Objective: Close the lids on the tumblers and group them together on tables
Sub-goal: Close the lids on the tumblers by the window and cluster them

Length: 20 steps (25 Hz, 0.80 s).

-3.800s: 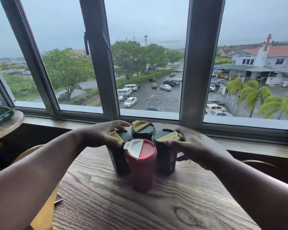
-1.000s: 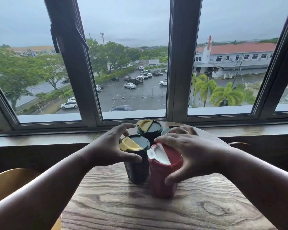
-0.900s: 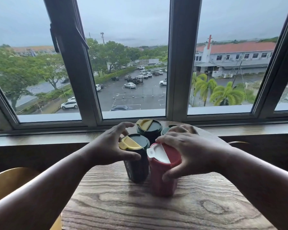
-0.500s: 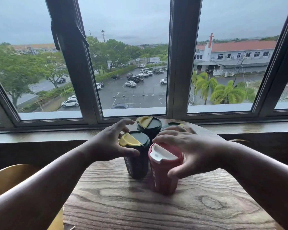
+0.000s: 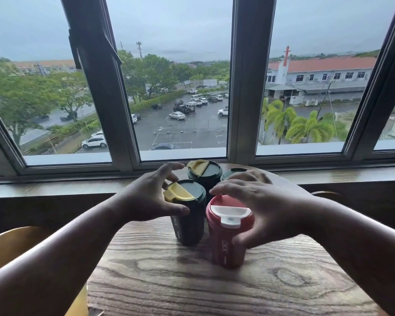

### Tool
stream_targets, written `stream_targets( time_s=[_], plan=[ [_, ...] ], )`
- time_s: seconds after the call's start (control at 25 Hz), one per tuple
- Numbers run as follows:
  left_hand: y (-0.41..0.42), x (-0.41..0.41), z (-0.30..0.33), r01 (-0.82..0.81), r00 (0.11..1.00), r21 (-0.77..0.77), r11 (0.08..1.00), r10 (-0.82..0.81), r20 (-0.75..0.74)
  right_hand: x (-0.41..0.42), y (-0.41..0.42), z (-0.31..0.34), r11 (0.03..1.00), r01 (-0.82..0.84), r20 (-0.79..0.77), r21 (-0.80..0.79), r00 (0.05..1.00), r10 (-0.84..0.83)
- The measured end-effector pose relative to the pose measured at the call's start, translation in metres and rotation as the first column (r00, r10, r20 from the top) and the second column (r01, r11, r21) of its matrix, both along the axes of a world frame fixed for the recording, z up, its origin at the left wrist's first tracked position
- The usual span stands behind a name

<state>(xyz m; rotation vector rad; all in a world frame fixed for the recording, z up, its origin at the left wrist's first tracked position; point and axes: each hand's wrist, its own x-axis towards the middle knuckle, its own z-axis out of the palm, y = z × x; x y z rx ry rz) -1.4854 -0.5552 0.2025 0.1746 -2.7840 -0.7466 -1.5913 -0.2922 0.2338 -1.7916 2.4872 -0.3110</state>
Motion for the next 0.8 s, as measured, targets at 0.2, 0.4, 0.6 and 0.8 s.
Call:
stream_targets(
  time_s=[0.2, 0.4, 0.6, 0.8],
  plan=[
    [0.011, 0.0, -0.013, -0.03, 0.998, -0.003, 1.0, 0.029, -0.059, -0.002, 0.004, -0.018, 0.991, 0.088, -0.075, -0.106, 0.993, -0.096],
    [0.006, -0.004, -0.013, 0.051, 0.998, 0.028, 0.998, -0.05, -0.046, -0.01, 0.004, -0.018, 0.991, 0.022, -0.003, -0.135, 1.0, -0.023],
    [0.003, -0.005, -0.015, 0.071, 0.997, 0.073, 0.995, -0.067, -0.049, -0.016, 0.002, -0.021, 0.99, 0.005, 0.024, -0.142, 1.0, -0.001],
    [0.003, -0.003, -0.017, 0.057, 0.996, 0.039, 0.998, -0.054, -0.067, -0.017, 0.004, -0.024, 0.988, 0.007, 0.031, -0.153, 1.0, -0.002]
  ],
)
